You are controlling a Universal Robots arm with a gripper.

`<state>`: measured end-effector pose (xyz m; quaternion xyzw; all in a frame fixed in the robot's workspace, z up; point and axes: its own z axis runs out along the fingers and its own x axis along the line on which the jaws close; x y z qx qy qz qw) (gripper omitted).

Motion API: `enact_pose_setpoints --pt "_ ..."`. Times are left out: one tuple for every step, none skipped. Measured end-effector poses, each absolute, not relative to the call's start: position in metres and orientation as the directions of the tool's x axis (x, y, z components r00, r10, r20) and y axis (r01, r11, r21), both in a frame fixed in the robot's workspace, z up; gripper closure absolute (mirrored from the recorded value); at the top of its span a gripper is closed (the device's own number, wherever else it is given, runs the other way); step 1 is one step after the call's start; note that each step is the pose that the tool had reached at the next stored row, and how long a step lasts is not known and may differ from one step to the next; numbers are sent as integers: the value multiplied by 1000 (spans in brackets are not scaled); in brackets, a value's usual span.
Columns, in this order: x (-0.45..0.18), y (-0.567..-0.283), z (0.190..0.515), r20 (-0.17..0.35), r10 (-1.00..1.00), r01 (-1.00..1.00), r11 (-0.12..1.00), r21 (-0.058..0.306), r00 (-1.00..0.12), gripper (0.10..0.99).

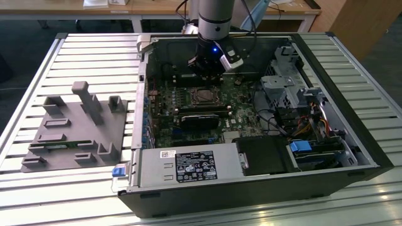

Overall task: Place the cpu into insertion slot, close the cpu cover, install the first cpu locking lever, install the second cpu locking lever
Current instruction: 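Install the first cpu locking lever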

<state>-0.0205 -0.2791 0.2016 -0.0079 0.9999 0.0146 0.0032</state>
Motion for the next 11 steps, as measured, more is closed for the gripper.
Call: enact_pose_setpoints --pt "-21 -279 202 -6 -16 -16 1000 27 -1000 980" --pt "-21 -279 202 -6 -16 -16 1000 24 -1000 980" --pt "-21 -279 201 -6 -16 -16 1000 21 -1000 980" --pt "-21 -279 201 -6 -16 -16 1000 18 -1000 980" --pt "-21 -279 201 -6 -16 -16 1000 14 -1000 980" --pt "-21 -279 201 -6 -16 -16 1000 11 -1000 980" --pt "-21 -279 200 -6 -16 -16 1000 7 -1000 980" --pt "-21 -279 200 -6 -16 -16 1000 4 -1000 980" --pt "-21 -279 200 -6 -16 -16 1000 0 -1000 980" --pt "-21 -279 199 -6 -16 -16 1000 -4 -1000 980" --pt "-21 -279 199 -6 -16 -16 1000 -8 -1000 980"
